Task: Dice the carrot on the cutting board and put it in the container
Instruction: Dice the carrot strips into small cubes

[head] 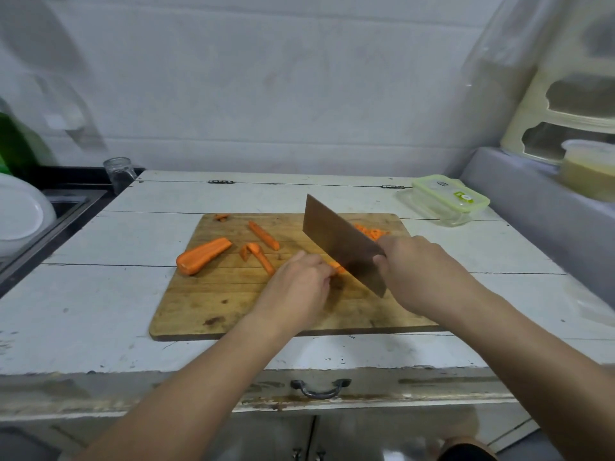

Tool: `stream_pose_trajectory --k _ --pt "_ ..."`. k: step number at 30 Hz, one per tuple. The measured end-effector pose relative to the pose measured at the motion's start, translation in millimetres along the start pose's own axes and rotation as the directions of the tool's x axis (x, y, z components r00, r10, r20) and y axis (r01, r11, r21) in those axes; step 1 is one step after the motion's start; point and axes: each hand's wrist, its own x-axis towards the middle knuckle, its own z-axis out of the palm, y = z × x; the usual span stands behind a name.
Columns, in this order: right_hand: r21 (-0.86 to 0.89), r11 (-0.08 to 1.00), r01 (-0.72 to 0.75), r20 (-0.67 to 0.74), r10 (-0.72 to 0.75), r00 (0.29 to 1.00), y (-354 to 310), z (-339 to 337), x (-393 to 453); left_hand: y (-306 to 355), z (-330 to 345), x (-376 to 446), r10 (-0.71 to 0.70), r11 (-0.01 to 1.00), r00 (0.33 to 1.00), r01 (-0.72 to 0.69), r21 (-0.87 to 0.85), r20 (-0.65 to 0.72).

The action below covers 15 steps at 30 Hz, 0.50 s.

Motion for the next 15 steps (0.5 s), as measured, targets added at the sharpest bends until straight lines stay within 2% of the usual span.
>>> stream_pose_trajectory --k 3,7,15 --pt "-0.026 0.999 -0.045 0.002 0.045 0.999 4 4 3 -2 2 0 -0.01 1.0 1.0 0.01 -0.003 0.003" --pt "-0.102 0.984 -0.147 -0.144 0.132 0.981 19 3 6 -2 2 -1 -0.008 1.0 1.0 0.008 -0.013 0.011" --pt "-0.04 0.999 -0.016 -0.029 0.015 0.999 3 0 1 0 0 -1 -0.003 1.0 1.0 0.003 -0.023 0.003"
